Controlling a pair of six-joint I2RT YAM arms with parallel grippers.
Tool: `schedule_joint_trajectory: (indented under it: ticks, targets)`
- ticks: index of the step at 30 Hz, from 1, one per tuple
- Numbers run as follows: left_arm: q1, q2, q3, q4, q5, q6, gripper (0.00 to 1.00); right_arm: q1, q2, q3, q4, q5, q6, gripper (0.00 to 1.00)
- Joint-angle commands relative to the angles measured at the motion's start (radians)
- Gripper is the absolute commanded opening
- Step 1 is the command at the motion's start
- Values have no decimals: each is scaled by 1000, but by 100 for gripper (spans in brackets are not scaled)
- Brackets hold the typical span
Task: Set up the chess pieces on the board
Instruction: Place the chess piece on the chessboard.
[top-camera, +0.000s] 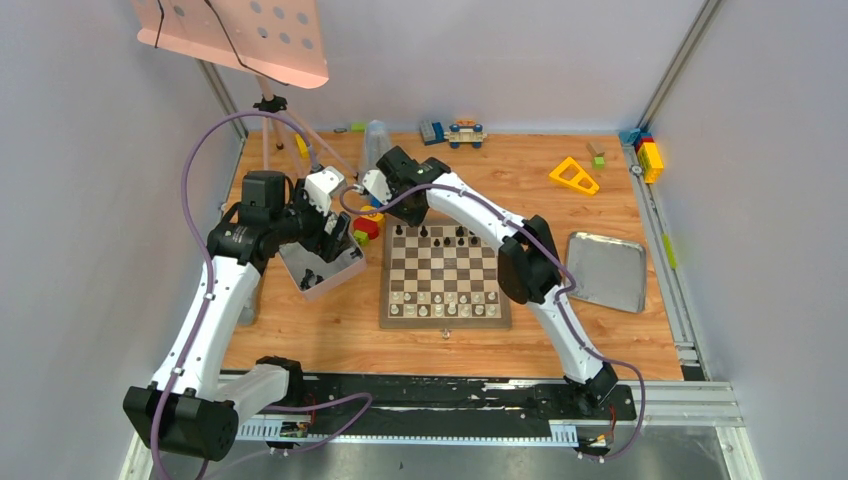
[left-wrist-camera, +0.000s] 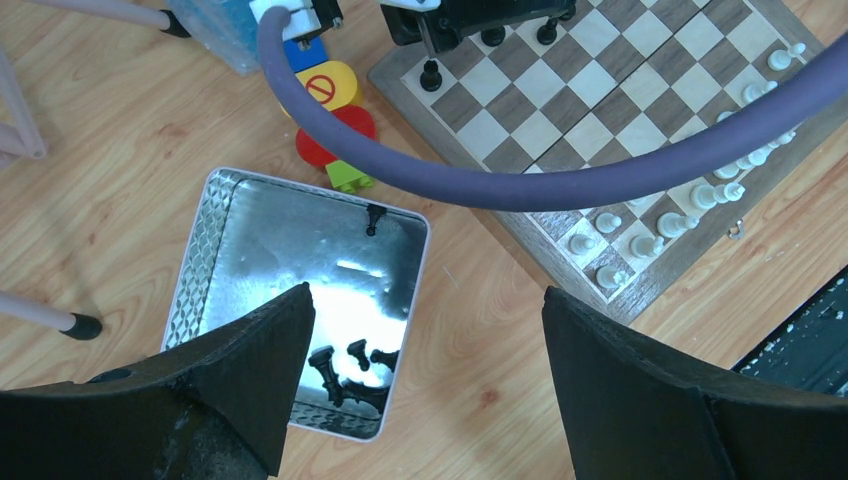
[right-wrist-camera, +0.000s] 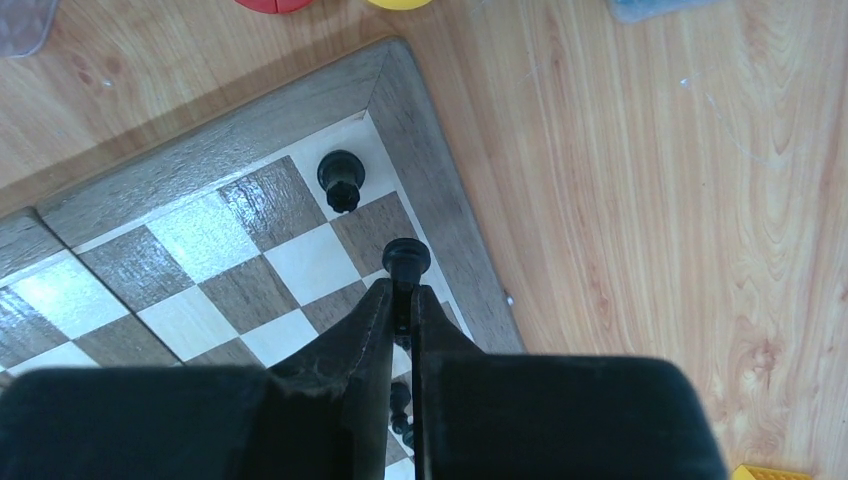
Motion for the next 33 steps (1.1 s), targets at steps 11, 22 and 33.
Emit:
schedule_joint_trajectory:
  ticks: [11, 22, 33]
  targets:
    - [6, -4, 5, 15, 20, 15, 93, 18, 43, 42, -7, 28, -28, 0]
    - [5, -5, 4, 15, 16, 17, 93, 25, 49, 36, -15, 41, -43, 0]
    - [6, -5, -1, 14, 14, 20, 93, 31, 66, 38, -14, 47, -51, 3]
